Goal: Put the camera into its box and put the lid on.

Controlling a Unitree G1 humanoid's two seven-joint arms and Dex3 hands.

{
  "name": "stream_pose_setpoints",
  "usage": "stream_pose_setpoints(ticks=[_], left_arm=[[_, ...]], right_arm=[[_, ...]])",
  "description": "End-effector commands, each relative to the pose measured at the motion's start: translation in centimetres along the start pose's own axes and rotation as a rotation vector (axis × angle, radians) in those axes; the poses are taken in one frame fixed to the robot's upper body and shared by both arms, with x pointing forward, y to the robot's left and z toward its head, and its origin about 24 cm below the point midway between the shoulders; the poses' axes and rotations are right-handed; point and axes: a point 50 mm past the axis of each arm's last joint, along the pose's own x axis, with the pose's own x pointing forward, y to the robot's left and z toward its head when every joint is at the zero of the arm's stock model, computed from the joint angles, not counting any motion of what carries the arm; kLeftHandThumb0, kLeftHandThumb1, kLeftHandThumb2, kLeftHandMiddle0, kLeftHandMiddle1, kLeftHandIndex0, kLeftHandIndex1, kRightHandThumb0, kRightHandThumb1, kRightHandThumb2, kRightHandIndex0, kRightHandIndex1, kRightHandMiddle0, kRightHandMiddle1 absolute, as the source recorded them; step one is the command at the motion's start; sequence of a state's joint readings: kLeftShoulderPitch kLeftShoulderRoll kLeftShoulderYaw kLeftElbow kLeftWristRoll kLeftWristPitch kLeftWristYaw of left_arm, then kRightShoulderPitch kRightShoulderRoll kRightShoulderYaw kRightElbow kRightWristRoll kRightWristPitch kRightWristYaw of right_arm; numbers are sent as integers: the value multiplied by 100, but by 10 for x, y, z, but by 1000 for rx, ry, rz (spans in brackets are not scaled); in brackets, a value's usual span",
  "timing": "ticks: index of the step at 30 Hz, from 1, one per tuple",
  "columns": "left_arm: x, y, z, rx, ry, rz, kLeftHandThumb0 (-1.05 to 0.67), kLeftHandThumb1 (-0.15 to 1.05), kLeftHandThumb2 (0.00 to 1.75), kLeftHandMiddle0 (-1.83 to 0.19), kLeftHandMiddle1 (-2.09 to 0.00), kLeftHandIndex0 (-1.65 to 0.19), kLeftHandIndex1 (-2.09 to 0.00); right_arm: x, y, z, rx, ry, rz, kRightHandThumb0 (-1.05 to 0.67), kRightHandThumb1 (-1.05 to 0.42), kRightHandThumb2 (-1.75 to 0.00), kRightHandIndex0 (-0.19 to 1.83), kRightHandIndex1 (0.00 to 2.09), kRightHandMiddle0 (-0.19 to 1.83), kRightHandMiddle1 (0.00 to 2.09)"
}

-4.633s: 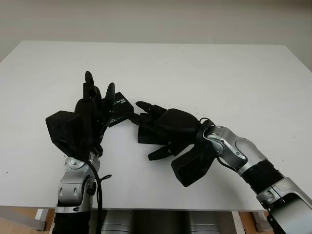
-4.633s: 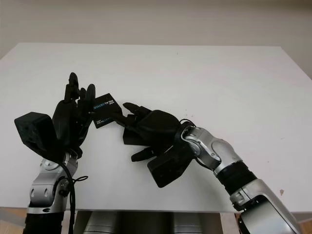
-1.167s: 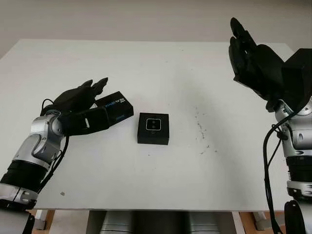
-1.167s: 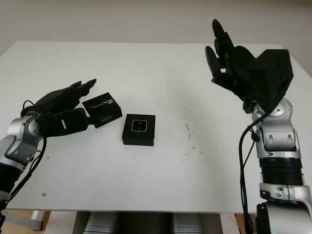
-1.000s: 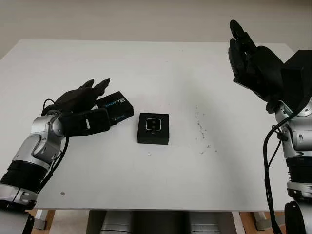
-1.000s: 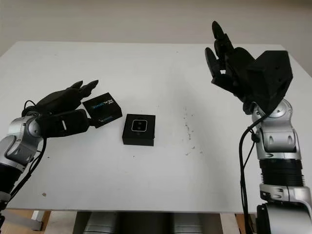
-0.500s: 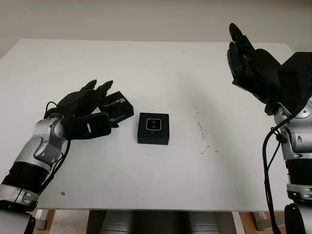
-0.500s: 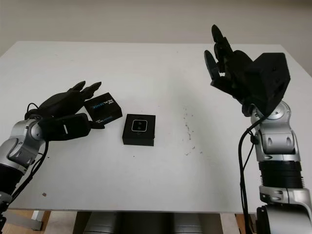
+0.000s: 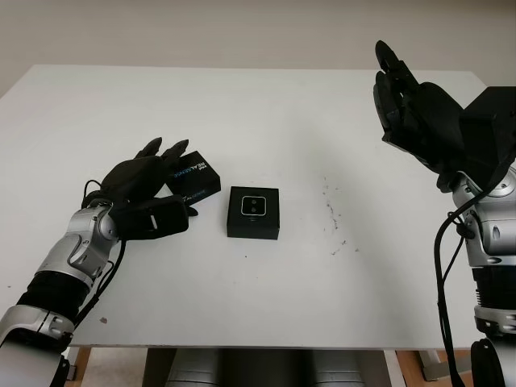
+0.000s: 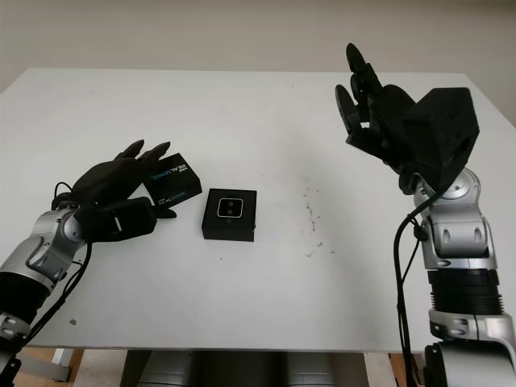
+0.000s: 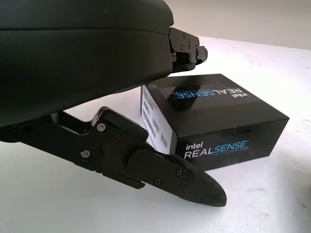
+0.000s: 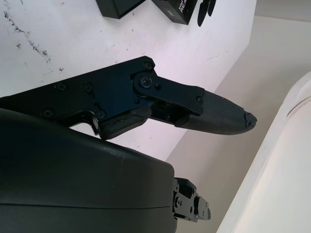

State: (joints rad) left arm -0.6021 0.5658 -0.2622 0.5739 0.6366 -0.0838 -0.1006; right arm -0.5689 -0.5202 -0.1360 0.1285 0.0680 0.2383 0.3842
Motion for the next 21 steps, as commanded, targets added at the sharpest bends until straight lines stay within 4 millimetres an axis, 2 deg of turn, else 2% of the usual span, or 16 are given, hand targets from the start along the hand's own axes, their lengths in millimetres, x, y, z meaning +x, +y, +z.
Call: stream_pose_setpoints(ticks=[1,5,11,15,21], left_arm=[[6,7,8,3,-19,6,-73,92,5,9,-6,1,-5],[8,5,8,-16,-14,-6,-72,91,5,5,-7,-3,-7],[11,1,8,-68,-22,-15,-68,90,5,-4,-9,-11,-8],[13,1,9,-192,-43,-28,-66,90,5,-6,-8,-13,-8],[13,1,9,-217,-69,-40,-61,88,5,-13,-9,-23,-10]], right_arm=[[-3,-2,5,9,-32,-15,-82,-105,-79,-19,0,-19,0],[-5,1,3,69,-37,-28,-81,-105,-75,-19,0,-19,0],[-9,6,-1,51,-32,-23,-81,-105,-80,-19,0,-19,0],[-10,3,-1,64,-39,-37,-81,-105,-77,-19,0,-19,0],[-10,1,0,65,-37,-49,-81,-105,-76,-19,0,-19,0]])
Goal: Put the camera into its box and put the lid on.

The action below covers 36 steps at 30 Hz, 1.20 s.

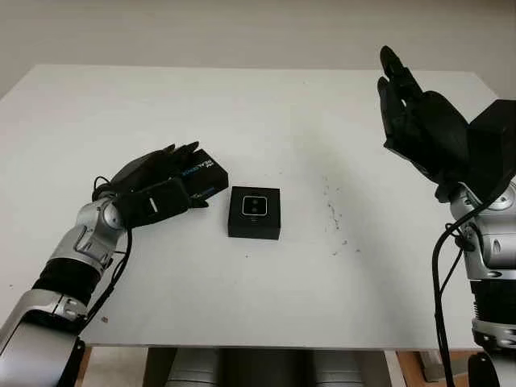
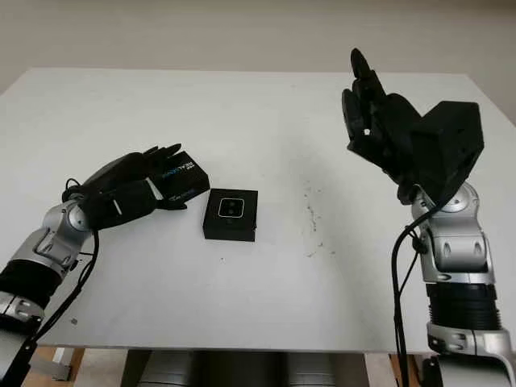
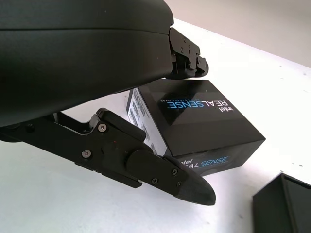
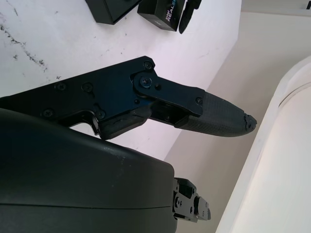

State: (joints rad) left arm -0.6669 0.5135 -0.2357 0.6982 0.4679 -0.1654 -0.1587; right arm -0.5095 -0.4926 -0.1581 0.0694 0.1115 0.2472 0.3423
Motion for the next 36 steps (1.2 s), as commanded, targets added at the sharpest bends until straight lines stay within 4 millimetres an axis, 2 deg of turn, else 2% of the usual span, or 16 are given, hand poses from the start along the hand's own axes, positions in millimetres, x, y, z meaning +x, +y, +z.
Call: stream_pose_setpoints(ticks=[1,4,5,7,8,11,15,22,28,31,36], left_arm=[[2,3,2,4,-16,9,-59,87,4,-16,-11,-27,-12],[0,2,3,9,-47,55,-46,84,4,-34,-18,-41,-18],[0,1,3,9,-59,79,-36,85,5,-45,-27,-48,-23],[-1,0,2,3,-64,121,-21,88,5,-46,-64,-54,-41],[-1,-1,2,-2,-67,140,-15,90,5,-46,-81,-52,-57],[-3,-2,3,41,-96,198,-6,96,6,-41,-115,-43,-103],[-4,-3,5,103,-125,227,-6,96,5,-34,-135,-35,-121],[-6,-1,4,148,-124,256,-7,94,5,-32,-143,-33,-128],[-10,4,4,125,-142,309,-6,93,5,-36,-133,-33,-125],[-13,11,5,67,-153,363,-7,93,5,-38,-128,-34,-123],[-17,35,8,-129,-148,464,-6,93,6,-37,-130,-33,-126]], right_arm=[[-1,-4,6,1,-21,-15,-81,-105,-75,-19,0,-19,0],[-2,-7,8,-1,-23,-16,-81,-105,-77,-19,0,-19,0],[-2,-7,8,5,-27,-18,-81,-105,-77,-19,0,-19,0],[-3,-8,8,9,-32,-20,-81,-105,-78,-19,0,-19,0],[-3,-9,8,8,-34,-20,-81,-105,-78,-19,0,-19,0],[-2,-8,8,-4,-35,-23,-81,-105,-77,-19,0,-19,0],[-2,-6,8,-3,-29,-10,-80,-105,-78,-19,0,-19,0],[-1,-3,8,1,-34,1,-81,-105,-77,-19,0,-19,0],[-2,0,5,12,-36,8,-77,-105,-76,-19,0,-19,0],[-2,1,4,5,-34,20,-78,-105,-77,-19,0,-19,0],[-3,3,2,-4,-21,24,-77,-105,-77,-19,0,-19,0]])
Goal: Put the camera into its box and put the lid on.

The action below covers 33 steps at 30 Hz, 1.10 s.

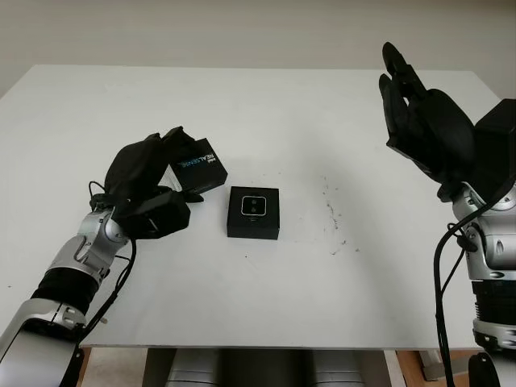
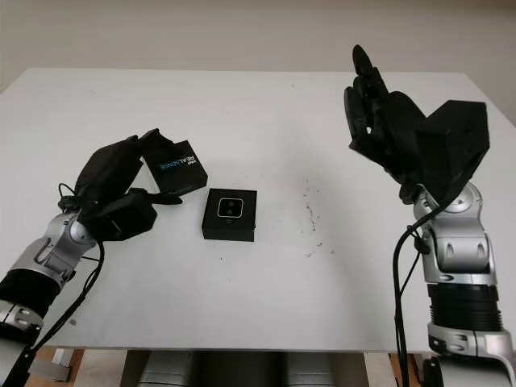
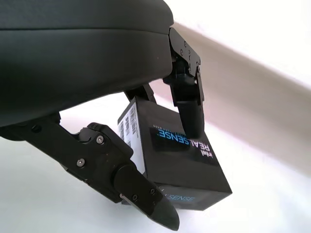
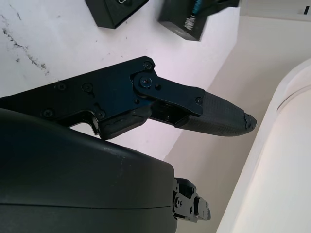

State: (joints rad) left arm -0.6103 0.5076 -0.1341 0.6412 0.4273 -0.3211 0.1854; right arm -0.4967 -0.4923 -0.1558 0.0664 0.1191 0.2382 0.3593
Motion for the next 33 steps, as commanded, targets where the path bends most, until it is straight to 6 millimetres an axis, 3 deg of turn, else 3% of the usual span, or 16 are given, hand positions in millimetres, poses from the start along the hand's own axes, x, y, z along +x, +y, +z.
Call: stream_pose_setpoints(ticks=[1,10,15,24,33], left_arm=[[4,15,5,-68,3,63,-6,94,6,-37,-133,-32,-128],[3,47,21,-275,16,142,-8,96,6,-40,-137,-30,-135],[0,55,33,-325,-17,117,-12,95,5,-41,-146,-29,-139],[0,56,52,-329,-128,-175,-12,96,6,-38,-144,-28,-135],[11,40,67,-298,-231,-446,-13,95,5,-49,-136,-39,-131]], right_arm=[[-1,2,4,-8,-15,0,-77,-105,-77,-19,0,-19,0],[0,15,-5,63,-29,-104,-73,-105,-74,-19,0,-19,0],[0,20,-9,106,-40,-116,-72,-105,-72,-19,0,-19,0],[-1,21,-10,114,-41,-89,-72,-105,-70,-19,0,-19,0],[-4,20,-10,100,-38,-69,-73,-105,-71,-19,0,-19,0]])
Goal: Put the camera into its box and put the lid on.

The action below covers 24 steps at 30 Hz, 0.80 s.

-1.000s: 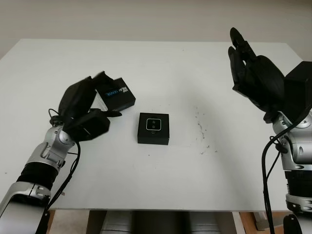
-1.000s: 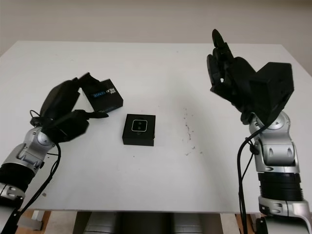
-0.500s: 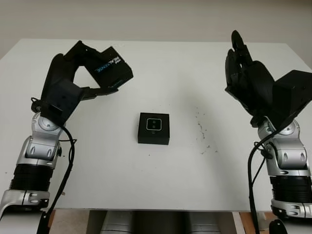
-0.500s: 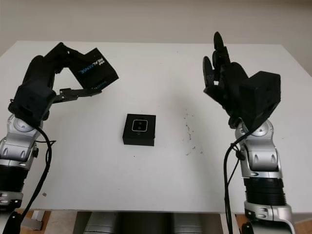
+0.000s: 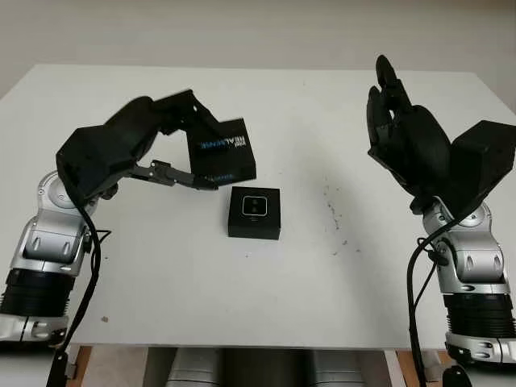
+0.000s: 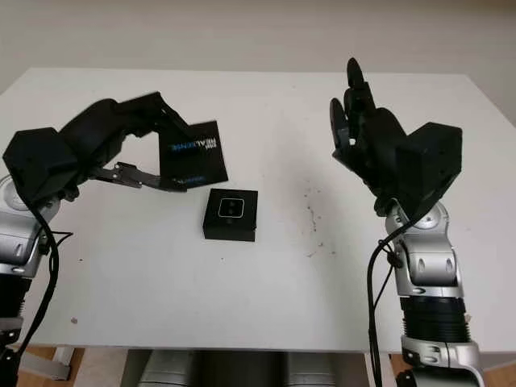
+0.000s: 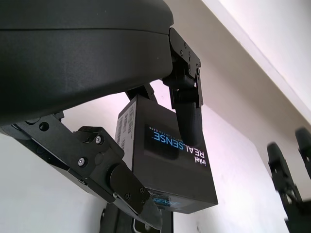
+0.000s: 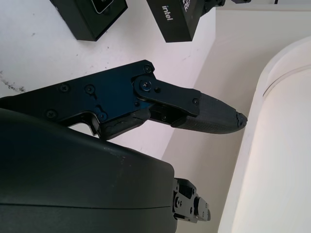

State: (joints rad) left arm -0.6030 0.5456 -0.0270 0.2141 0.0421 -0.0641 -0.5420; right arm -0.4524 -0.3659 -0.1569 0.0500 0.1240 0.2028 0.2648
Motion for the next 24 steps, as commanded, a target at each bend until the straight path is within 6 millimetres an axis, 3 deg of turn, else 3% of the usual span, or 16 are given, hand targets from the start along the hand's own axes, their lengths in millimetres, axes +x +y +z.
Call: stream_pose_setpoints(ticks=[1,15,24], left_arm=[[8,0,10,27,-43,-24,-13,95,5,-50,-137,-39,-132],[24,-35,1,138,-109,-97,-15,98,6,-42,-152,-30,-146],[27,-47,-5,90,-107,-115,-15,100,6,-36,-157,-27,-148]], right_arm=[[-3,-4,3,-17,-15,-6,-74,-105,-71,-19,0,-19,0],[-8,-6,-1,29,4,-17,-74,-105,-75,-19,0,-19,0],[-10,-9,-2,24,30,-28,-76,-105,-75,-19,0,-19,0]])
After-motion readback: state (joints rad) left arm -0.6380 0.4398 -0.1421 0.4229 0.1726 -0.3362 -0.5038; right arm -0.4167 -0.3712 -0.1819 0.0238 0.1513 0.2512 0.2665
